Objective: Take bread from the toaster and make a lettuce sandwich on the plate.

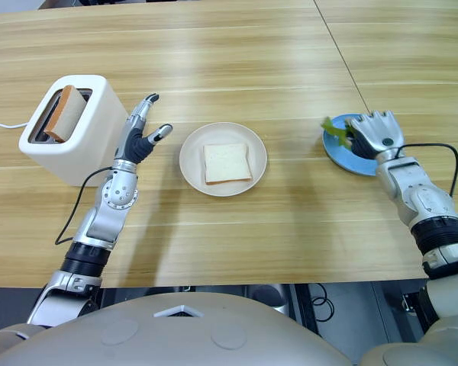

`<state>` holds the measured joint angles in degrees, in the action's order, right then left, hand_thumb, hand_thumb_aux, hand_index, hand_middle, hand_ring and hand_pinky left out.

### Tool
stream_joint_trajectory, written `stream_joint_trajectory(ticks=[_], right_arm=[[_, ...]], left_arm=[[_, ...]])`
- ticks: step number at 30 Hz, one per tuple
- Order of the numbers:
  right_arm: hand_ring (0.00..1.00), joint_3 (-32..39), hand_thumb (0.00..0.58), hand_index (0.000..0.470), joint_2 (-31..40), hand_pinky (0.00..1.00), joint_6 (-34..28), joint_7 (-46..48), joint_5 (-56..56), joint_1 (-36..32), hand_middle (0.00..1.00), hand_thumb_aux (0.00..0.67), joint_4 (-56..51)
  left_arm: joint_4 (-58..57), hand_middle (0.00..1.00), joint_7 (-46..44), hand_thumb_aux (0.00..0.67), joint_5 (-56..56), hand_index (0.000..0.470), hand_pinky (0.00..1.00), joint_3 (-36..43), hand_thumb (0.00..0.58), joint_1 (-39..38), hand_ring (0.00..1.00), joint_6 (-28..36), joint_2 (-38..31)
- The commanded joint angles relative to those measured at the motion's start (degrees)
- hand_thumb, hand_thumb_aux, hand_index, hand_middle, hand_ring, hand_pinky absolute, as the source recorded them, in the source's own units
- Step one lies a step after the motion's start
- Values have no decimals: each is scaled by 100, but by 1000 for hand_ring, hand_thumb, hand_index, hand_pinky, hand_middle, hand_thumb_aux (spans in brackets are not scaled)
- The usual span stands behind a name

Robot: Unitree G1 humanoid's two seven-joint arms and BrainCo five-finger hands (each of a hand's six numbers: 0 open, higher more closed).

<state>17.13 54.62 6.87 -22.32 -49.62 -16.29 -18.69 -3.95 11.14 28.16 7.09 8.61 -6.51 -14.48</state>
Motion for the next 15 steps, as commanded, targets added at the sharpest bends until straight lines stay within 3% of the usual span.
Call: stream_joint_trajectory(ticks=[1, 7, 15], right_arm=[[1000, -281, 580, 460, -345, 1000, -310, 481, -25, -93, 1000, 670, 1291], [1000, 163, 580, 460, -1475, 1000, -400, 1009, -418, -799, 1000, 670, 1866], [1000, 1400, 580, 460, -2824, 1000, 2, 868, -1073, -1421, 1000, 670, -5]], left_arm=[[-282, 0, -11, 0, -301, 0, 0, -165, 0, 58, 0, -76, 62], [-527, 0, 45, 0, -344, 0, 0, -138, 0, 125, 0, -216, 78], [-738, 0, 124, 0, -289, 0, 0, -39, 0, 146, 0, -291, 137]])
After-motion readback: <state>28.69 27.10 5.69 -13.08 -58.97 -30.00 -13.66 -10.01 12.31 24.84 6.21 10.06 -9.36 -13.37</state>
